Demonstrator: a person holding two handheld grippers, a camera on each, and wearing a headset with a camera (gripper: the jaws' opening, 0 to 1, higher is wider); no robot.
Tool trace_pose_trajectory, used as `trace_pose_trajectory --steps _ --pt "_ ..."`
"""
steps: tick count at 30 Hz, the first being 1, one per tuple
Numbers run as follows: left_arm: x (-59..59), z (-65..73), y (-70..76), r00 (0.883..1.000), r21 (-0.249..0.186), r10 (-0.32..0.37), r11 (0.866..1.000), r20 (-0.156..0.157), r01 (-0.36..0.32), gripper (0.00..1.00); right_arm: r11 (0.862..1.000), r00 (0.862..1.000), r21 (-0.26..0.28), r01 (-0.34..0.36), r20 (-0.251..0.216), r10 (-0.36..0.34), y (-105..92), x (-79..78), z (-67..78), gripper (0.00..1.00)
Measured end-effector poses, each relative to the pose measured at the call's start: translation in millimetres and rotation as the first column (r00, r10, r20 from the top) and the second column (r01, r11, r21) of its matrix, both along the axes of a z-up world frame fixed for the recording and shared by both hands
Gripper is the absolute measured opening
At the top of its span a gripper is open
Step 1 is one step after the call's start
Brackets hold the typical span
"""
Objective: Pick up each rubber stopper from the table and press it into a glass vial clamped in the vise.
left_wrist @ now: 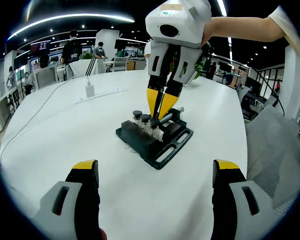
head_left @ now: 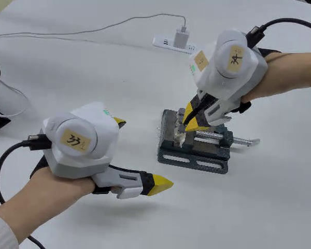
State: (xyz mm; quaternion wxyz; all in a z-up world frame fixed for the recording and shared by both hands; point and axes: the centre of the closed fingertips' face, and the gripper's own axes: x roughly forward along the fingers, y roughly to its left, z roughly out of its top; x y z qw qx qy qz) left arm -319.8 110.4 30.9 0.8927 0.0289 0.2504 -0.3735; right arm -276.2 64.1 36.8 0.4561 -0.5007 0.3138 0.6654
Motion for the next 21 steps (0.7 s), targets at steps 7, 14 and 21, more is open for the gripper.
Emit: trace_pose_trajectory --steps 7,14,21 --pt "-1.6 -3.2 -0.6 1.0 0.005 -0.006 1.0 -0.008 0.006 0.93 1.0 1.0 0.004 0.01 -0.014 -0.009 0.9 -0.8 -1.5 0.0" --pt "-4.7 -6.0 -2.8 1.0 0.006 -0.011 1.0 -0.019 0.011 0.93 1.0 1.0 0.005 0.011 -0.015 -0.011 1.6 -0.7 -2.0 0.0" --pt "-6.5 -9.4 -3.8 1.0 0.004 -0.012 1.0 -0.026 0.012 0.93 0.999 0.999 -0.005 0.044 -0.017 -0.044 1.5 1.8 -4.4 0.0"
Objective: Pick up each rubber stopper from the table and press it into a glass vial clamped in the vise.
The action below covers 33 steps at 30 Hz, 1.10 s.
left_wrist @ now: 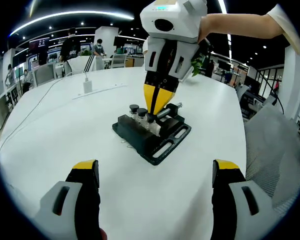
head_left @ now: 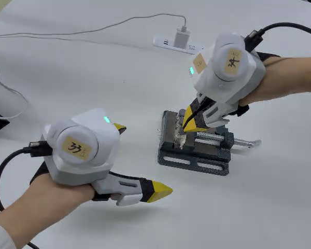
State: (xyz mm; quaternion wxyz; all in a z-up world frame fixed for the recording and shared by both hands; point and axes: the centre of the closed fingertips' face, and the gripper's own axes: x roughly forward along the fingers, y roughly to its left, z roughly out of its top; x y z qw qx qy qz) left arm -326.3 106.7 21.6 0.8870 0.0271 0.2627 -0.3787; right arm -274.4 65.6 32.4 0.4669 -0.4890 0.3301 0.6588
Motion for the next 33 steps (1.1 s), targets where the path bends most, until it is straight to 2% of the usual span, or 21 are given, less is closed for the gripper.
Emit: trace_pose_trajectory --steps 9,24,33 --pt "0.5 -2.8 1.5 1.0 -0.011 0.011 1.0 -0.009 -0.011 0.93 0.999 0.999 0.005 0.036 0.018 -0.036 0.0 -1.9 -0.6 0.0" --pt "6.7 -1.7 2.0 1.0 -0.028 0.028 0.999 -0.008 -0.028 0.93 0.991 0.991 -0.054 0.12 -0.045 -0.122 3.7 3.6 -3.2 0.0" --pt "9.5 -2.2 4.2 0.999 -0.035 0.041 0.999 -0.01 -0.041 0.93 0.986 0.988 -0.09 0.137 -0.061 -0.142 5.0 6.3 -5.3 0.0"
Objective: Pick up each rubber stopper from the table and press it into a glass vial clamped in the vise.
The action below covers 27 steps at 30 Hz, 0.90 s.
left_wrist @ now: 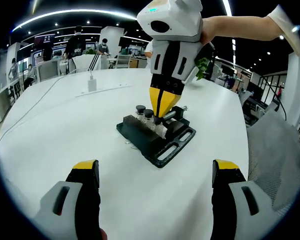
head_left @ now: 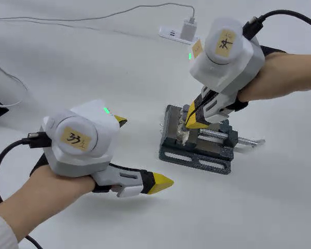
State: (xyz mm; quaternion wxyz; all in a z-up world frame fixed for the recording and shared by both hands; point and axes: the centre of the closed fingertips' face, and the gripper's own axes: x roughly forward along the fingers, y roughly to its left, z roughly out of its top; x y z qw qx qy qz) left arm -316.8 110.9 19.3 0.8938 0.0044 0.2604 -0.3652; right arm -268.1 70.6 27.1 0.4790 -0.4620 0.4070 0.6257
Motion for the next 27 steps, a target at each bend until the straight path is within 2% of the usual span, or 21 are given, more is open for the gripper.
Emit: trace_pose_trajectory --steps 3,9,15,27 --pt "1.1 0.3 -0.3 1.0 -0.002 0.004 1.0 0.0 -0.004 0.93 0.999 1.0 -0.031 -0.012 0.01 0.012 -3.9 -4.4 0.1 0.0" --pt "0.9 0.7 -1.6 1.0 -0.005 0.006 1.0 0.001 -0.006 0.93 0.997 1.0 -0.08 -0.016 0.025 0.018 -2.8 -2.6 0.3 0.0" --pt "-0.1 1.0 0.0 1.0 -0.012 0.016 1.0 0.002 -0.016 0.93 0.993 0.999 -0.113 -0.023 0.033 0.027 -3.1 -4.7 0.6 0.0" --pt "0.4 1.1 0.9 1.0 -0.022 0.025 0.999 0.002 -0.025 0.93 0.993 1.0 -0.122 0.004 0.019 -0.002 -1.4 -3.8 -0.2 0.0"
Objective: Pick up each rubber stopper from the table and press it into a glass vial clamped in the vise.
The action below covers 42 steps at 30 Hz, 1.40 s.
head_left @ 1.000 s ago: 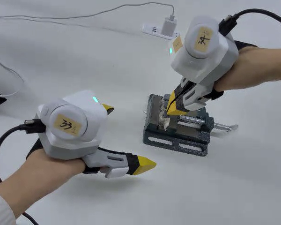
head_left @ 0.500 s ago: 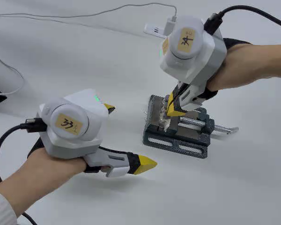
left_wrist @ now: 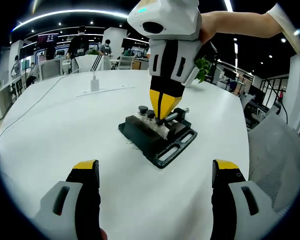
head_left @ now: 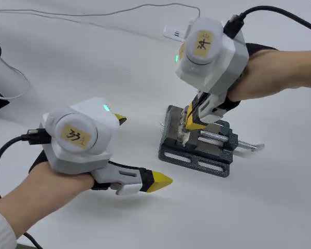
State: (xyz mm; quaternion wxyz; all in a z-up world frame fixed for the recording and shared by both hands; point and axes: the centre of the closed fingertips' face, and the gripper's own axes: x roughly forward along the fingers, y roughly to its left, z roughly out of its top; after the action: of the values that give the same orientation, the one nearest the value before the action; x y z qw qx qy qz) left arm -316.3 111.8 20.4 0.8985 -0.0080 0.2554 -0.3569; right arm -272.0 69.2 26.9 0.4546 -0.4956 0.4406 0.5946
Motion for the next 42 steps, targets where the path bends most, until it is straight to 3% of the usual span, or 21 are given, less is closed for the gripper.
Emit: trace_pose_trajectory --steps 8,11,13,22,25,32,33,42 --pt "1.3 -0.2 1.2 1.0 -0.003 0.003 1.0 0.002 -0.003 0.92 1.0 1.0 -0.021 -0.02 0.018 0.021 -1.3 1.3 -0.8 0.0" --pt "1.9 -0.5 1.5 1.0 -0.001 0.002 1.0 0.003 -0.002 0.92 1.0 1.0 -0.017 0.011 -0.004 -0.012 -1.7 2.3 -0.6 0.0" --pt "2.5 1.3 1.4 1.0 -0.005 0.002 1.0 0.006 -0.002 0.92 1.0 1.0 -0.016 -0.006 0.008 0.006 -0.9 1.4 -1.5 0.0" --pt "3.0 7.2 -0.1 1.0 -0.002 -0.004 1.0 0.017 0.004 0.93 0.998 0.998 0.02 0.064 -0.01 -0.064 -3.1 1.9 -1.5 0.0" --pt "1.8 7.9 -0.5 1.0 0.01 -0.011 1.0 0.02 0.011 0.92 0.999 0.999 0.008 0.04 0.003 -0.04 -2.5 -0.3 -1.7 0.0" --pt "3.0 13.2 -3.7 0.999 0.016 -0.013 1.0 0.031 0.012 0.93 0.997 0.998 0.034 0.064 -0.004 -0.064 -3.8 -0.2 -1.7 0.0" --pt "3.0 14.1 -4.4 0.999 0.017 -0.016 1.0 0.03 0.015 0.93 0.999 0.999 0.031 0.04 0.008 -0.041 -3.8 -0.4 -1.9 0.0" --pt "8.4 21.0 -2.8 0.999 0.042 -0.013 0.999 0.044 0.011 0.92 0.997 0.997 0.024 0.074 0.023 -0.075 -5.0 -2.5 0.3 0.0"
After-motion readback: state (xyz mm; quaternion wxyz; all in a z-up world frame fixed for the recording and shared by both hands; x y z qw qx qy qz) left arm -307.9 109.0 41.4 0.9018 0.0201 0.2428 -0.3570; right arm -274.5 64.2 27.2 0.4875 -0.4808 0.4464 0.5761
